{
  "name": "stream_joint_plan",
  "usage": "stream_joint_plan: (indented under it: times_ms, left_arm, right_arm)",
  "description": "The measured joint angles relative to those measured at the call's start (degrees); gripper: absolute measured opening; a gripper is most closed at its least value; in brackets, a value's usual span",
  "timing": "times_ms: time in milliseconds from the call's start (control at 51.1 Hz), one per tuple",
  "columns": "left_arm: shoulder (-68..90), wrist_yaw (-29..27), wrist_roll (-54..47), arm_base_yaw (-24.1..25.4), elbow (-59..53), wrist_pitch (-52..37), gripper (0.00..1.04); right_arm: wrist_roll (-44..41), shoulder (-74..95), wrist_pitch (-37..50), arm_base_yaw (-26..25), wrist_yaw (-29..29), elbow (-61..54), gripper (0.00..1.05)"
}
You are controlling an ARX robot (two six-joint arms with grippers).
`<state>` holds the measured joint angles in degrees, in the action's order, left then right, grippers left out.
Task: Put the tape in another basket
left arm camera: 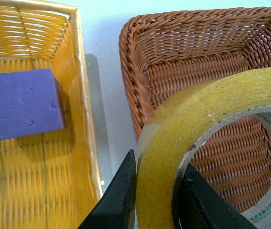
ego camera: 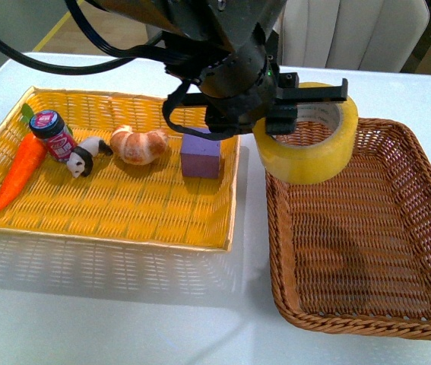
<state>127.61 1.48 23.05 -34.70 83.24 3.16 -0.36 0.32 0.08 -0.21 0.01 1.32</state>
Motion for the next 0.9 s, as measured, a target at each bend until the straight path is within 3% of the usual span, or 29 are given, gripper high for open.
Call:
stream_joint_plan:
  times_ms: [431, 725, 901]
  left_arm:
    - [4.8, 1.2, 1.8, -4.6, 5.3, 2.2, 0.16]
    - [5.5, 1.7, 2.2, -5.3, 6.4, 2.9, 0.16]
    - [5.6, 2.2, 2.8, -5.4, 6.4, 2.6, 0.42]
  right_arm:
    - [0.0, 0.0, 0.0, 0.0, 0.0, 0.0, 0.96]
    - [0.0, 0.0, 0.0, 0.0, 0.0, 0.0, 0.96]
    - [0.0, 0.0, 0.0, 0.0, 0.0, 0.0, 0.96]
